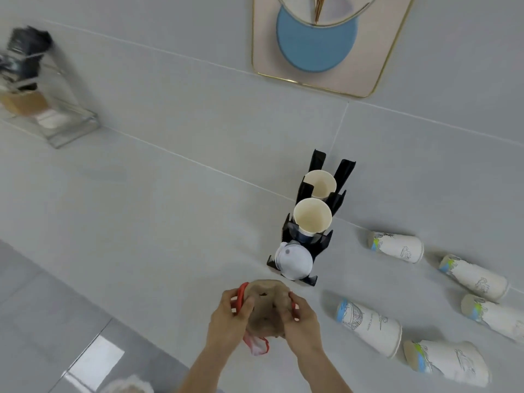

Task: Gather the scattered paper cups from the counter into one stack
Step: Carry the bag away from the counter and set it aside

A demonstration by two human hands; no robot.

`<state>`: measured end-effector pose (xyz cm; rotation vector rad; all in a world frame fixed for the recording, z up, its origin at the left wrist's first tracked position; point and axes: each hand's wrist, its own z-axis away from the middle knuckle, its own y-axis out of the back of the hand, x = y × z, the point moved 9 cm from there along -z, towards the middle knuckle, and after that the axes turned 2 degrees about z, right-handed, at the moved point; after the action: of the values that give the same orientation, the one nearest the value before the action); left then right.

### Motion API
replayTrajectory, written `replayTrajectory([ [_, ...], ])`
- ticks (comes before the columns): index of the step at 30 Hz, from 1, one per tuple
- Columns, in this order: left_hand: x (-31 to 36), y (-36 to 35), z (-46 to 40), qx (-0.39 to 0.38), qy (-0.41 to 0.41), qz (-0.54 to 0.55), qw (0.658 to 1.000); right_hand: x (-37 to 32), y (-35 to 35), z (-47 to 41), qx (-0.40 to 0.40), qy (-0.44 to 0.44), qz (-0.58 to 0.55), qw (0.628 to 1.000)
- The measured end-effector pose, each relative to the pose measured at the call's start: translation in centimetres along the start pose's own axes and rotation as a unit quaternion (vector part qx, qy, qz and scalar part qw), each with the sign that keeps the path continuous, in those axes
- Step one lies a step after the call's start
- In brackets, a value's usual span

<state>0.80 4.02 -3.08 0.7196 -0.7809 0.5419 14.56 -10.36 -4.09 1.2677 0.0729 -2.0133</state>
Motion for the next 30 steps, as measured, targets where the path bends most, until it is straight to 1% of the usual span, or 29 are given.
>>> replayTrajectory([
  [4, -1.5, 3.2, 2.4, 0.066, 0.024, 0.082, 0.994, -1.6, -2.5, 0.4, -0.067, 0.04, 0.038, 0.996],
  [8, -5.1, 7.0, 5.0, 0.115, 0.055, 0.16, 0.979, -2.6, -6.9, 2.1, -0.126, 0.075, 0.067, 0.987],
  [12, -9.3, 11.4, 8.3, 0.18, 0.078, 0.237, 0.951, -2.8, -12.6, 5.5, -0.193, 0.085, 0.099, 0.972],
  [19, -17.2, 18.5, 13.6, 0.272, 0.106, 0.318, 0.902, -2.0, -22.3, 11.9, -0.265, 0.093, 0.163, 0.946],
  [22, -21.1, 20.6, 15.3, 0.297, 0.125, 0.34, 0.883, -0.8, -26.0, 14.6, -0.289, 0.1, 0.206, 0.93],
  [26, -26.1, 22.3, 16.5, 0.306, 0.152, 0.363, 0.867, 1.3, -30.4, 16.7, -0.305, 0.103, 0.264, 0.909],
  [29, -26.2, 22.7, 17.3, 0.317, 0.15, 0.375, 0.858, 1.5, -30.4, 17.7, -0.32, 0.095, 0.272, 0.902],
  [30, -29.8, 24.4, 17.1, 0.318, 0.17, 0.392, 0.846, 3.0, -33.9, 18.9, -0.323, 0.095, 0.292, 0.895],
])
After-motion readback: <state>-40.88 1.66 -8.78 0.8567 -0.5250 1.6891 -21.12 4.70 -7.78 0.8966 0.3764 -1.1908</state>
